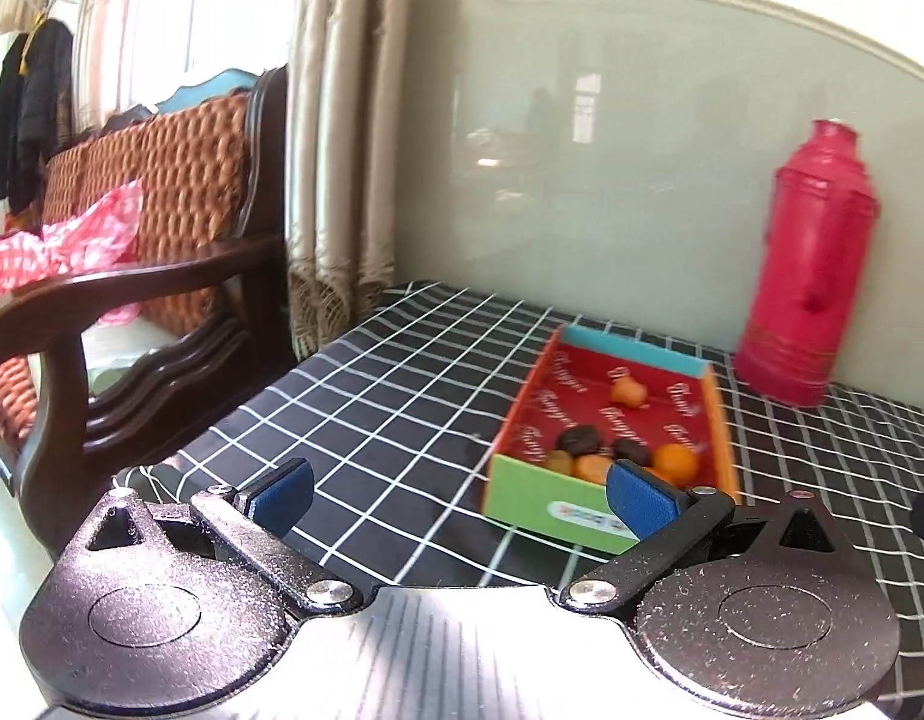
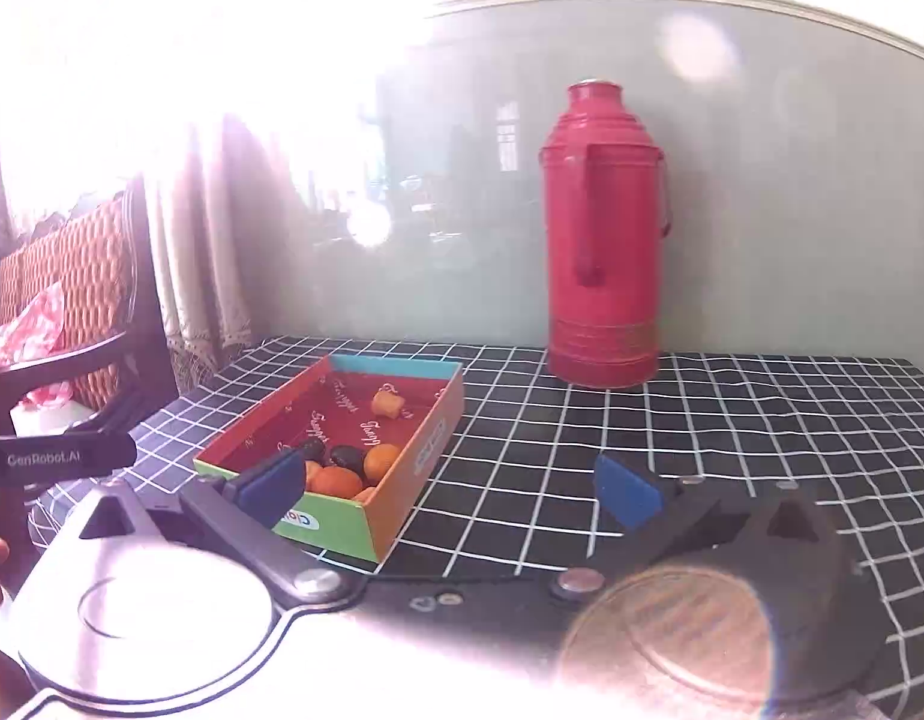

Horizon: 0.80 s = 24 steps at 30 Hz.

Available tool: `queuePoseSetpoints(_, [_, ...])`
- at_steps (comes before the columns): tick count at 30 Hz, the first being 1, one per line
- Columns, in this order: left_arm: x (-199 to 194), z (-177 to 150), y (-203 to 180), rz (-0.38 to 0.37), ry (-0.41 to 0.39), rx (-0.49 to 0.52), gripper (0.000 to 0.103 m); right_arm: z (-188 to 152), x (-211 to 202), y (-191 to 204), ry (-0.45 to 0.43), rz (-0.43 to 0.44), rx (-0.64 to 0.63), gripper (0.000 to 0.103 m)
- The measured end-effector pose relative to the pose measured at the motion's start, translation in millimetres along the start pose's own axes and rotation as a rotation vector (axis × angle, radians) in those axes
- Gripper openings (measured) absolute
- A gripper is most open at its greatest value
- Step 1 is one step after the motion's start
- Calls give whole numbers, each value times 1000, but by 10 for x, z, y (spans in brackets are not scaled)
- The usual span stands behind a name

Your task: Organize fruits

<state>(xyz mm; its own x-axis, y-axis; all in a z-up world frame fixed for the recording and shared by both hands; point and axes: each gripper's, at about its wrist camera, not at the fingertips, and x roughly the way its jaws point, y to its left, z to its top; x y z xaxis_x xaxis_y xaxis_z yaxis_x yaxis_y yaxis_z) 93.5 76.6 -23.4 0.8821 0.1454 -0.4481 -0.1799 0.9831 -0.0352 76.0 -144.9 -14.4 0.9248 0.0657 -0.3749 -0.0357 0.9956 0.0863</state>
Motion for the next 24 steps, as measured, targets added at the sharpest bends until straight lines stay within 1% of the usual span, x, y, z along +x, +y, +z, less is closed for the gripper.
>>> queuePoseSetpoints(5, [-523,20,-113,-25,-38,46,103,45,-205,-51,69,-30,54,97])
queuePoseSetpoints(9, [-814,6,-127,-32,-55,56,103,18,-377,3,56,-60,38,97])
queuePoseSetpoints(14, [-977,38,-177,-48,-78,64,103,52,-482,38,38,-69,32,97])
queuePoseSetpoints(17, [-1001,63,-228,-53,-84,71,103,80,-506,-5,29,-87,56,97])
queuePoseSetpoints(20, [-1019,51,-251,-59,-96,71,103,67,-508,-31,32,-89,69,97])
queuePoseSetpoints(24, [-1005,32,-287,-59,-92,84,103,47,-482,-28,40,-85,75,97])
